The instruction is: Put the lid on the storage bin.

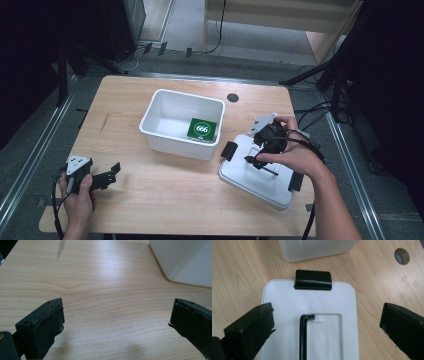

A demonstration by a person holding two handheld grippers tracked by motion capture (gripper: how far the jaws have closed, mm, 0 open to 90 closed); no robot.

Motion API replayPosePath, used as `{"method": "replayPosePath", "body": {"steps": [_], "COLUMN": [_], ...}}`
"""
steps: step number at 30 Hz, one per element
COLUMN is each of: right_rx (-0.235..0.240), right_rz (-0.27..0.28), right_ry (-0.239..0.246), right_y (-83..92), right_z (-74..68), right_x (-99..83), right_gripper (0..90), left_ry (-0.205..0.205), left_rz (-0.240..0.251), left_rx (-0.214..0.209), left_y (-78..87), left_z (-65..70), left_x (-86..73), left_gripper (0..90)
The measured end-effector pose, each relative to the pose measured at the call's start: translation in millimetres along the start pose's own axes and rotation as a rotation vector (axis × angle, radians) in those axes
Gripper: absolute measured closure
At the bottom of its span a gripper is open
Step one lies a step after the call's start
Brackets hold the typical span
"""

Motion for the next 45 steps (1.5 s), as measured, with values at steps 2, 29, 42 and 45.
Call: {"method": "replayPosePath", "body": {"steps": [2,29,42,45], "right_rx": [-0.009,-0.012,0.005,0.002], "right_rz": [-0.002,-0.124,-0.139,-0.136], "right_ry": [-0.011,-0.013,0.03,0.053], "right_y": [1.1,-29.1,-32.5,-30.0], "right_z": [0.6,8.5,16.8,17.2], "right_x": [-7.0,-74.0,-74.3,-73.3], "right_gripper": [0.0,63.8,85.0,85.3], "left_ry": [-0.002,-0.006,-0.006,-0.005], "left_rz": [0.0,0.002,0.002,0.002], "left_rx": [0.0,0.005,0.007,0.007], "left_y": [0.1,0.4,0.4,0.4], "left_z": [0.1,0.6,0.6,0.5], "left_x": [0.0,-0.1,-0.1,-0.1], "left_gripper": [0.2,0.2,0.2,0.2]}}
Point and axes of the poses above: each handheld gripper's, and its own axes: y roughly backward along the jaws, x roughly out of its top, z roughly to its right, the point moved 5 cm from there along -y, roughly forward along the jaws, and after that the axes turned 14 degrees about -y, right-handed, at the moved point
